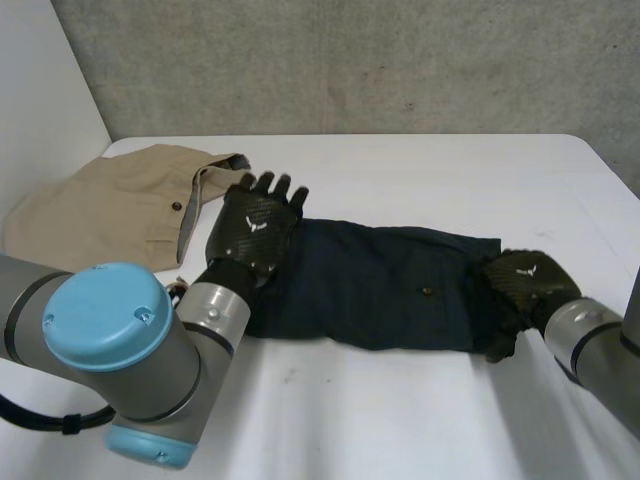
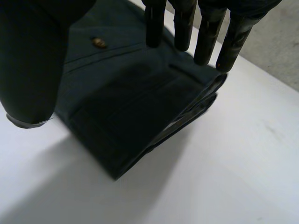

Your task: Fold the laundry.

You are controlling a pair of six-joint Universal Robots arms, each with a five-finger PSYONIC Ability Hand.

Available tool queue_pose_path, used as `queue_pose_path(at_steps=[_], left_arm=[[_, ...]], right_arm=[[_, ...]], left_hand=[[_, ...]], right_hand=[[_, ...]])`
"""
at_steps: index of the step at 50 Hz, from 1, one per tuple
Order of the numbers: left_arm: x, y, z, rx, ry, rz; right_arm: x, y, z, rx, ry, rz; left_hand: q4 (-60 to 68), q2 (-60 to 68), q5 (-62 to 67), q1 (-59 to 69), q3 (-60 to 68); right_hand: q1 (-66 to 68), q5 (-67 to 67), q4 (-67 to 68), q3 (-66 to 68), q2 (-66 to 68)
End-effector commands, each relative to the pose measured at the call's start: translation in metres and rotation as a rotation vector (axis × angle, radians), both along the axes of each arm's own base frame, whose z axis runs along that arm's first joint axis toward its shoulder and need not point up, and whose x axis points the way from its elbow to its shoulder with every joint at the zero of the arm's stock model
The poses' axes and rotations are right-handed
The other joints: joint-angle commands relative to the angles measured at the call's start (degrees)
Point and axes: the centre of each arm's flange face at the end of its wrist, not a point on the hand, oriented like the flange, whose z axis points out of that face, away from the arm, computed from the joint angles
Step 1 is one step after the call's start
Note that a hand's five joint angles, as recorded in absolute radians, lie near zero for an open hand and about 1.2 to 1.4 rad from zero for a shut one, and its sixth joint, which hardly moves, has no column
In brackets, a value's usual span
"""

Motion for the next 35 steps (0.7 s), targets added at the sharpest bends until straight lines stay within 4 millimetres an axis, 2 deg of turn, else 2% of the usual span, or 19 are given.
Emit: queue_pose_path(at_steps=[1, 5, 7, 8, 9, 12, 15, 18, 19, 22, 23, 27, 29, 31, 32, 35], left_arm=[[0.003, 0.001, -0.007, 0.082, 0.008, 0.0], [0.003, 0.0, -0.009, 0.086, 0.008, 0.003], [0.003, 0.0, -0.009, 0.087, 0.007, 0.003], [0.003, 0.0, -0.009, 0.087, 0.007, 0.003], [0.004, 0.001, -0.009, 0.088, 0.006, 0.005], [0.004, 0.001, -0.009, 0.089, 0.006, 0.008], [0.004, 0.002, -0.009, 0.092, 0.004, 0.008], [0.005, 0.002, -0.006, 0.087, 0.007, 0.009], [0.005, 0.003, -0.005, 0.087, 0.007, 0.008], [0.006, 0.003, -0.001, 0.08, 0.013, 0.009], [0.006, 0.003, 0.001, 0.077, 0.015, 0.009], [0.007, 0.006, 0.006, 0.073, 0.02, 0.006], [0.007, 0.006, 0.006, 0.076, 0.018, 0.006], [0.007, 0.006, 0.006, 0.076, 0.018, 0.007], [0.007, 0.006, 0.006, 0.077, 0.017, 0.007], [0.008, 0.005, 0.006, 0.076, 0.018, 0.009]], right_arm=[[0.0, -0.003, -0.026, -0.01, -0.01, 0.002], [0.001, -0.01, -0.039, -0.01, 0.006, -0.001], [0.001, -0.015, -0.044, -0.022, 0.013, -0.006], [0.001, -0.018, -0.044, -0.032, 0.014, -0.009], [0.0, -0.023, -0.043, -0.054, 0.018, -0.02], [-0.005, -0.028, -0.04, -0.082, 0.018, -0.045], [-0.018, -0.038, -0.036, -0.098, 0.031, -0.085], [-0.03, -0.045, -0.014, -0.178, 0.088, -0.095], [-0.037, -0.047, -0.004, -0.21, 0.147, -0.094], [-0.05, -0.05, 0.004, -0.231, 0.262, -0.089], [-0.058, -0.053, 0.006, -0.24, 0.35, -0.08], [-0.063, -0.061, 0.017, -0.293, 0.541, -0.024], [-0.059, -0.062, 0.022, -0.324, 0.582, -0.001], [-0.029, -0.054, 0.033, -0.403, 0.591, 0.088], [-0.004, -0.046, 0.04, -0.457, 0.576, 0.158], [0.032, -0.028, 0.049, -0.532, 0.546, 0.262]], left_hand=[[-0.58, -0.7, -1.49, 0.21, -1.13], [-0.74, -0.87, -1.66, 0.04, -1.29], [-0.74, -0.87, -1.66, 0.04, -1.29], [-0.74, -0.87, -1.66, 0.04, -1.29], [-0.74, -0.87, -1.66, 0.04, -1.29], [-0.91, -1.04, -1.83, -0.13, -1.46], [-1.08, -1.21, -2.0, -0.29, -1.63], [-1.08, -1.21, -2.0, -0.29, -1.63], [-1.08, -1.21, -2.0, -0.29, -1.63], [-1.08, -1.21, -2.0, -0.29, -1.63], [-1.08, -1.21, -2.0, -0.29, -1.63], [-1.25, -1.38, -2.17, -0.46, -1.8], [-1.42, -1.55, -2.34, -0.63, -1.97], [-1.42, -1.55, -2.34, -0.63, -1.97], [-1.42, -1.55, -2.34, -0.63, -1.97], [-1.42, -1.55, -2.34, -0.63, -1.97]], right_hand=[[13.23, 9.94, 10.92, 10.57, 10.47], [18.94, 15.64, 16.63, 16.27, 16.18], [30.0, 26.71, 27.69, 27.34, 27.24], [38.55, 35.26, 36.24, 35.89, 35.79], [65.45, 62.15, 63.14, 62.78, 62.69], [66.67, 63.38, 64.36, 64.01, 63.91], [66.67, 63.38, 64.36, 64.01, 63.91], [66.67, 63.38, 64.36, 64.01, 63.91], [66.67, 63.38, 64.36, 64.01, 63.91], [66.67, 63.38, 64.36, 64.01, 63.91], [66.67, 63.38, 64.36, 64.01, 63.91], [66.67, 63.38, 64.36, 64.01, 63.91], [66.67, 63.38, 64.36, 64.01, 63.91], [66.67, 63.38, 64.36, 64.01, 63.91], [66.67, 63.38, 64.36, 64.01, 63.91], [66.67, 63.38, 64.36, 64.01, 63.91]])
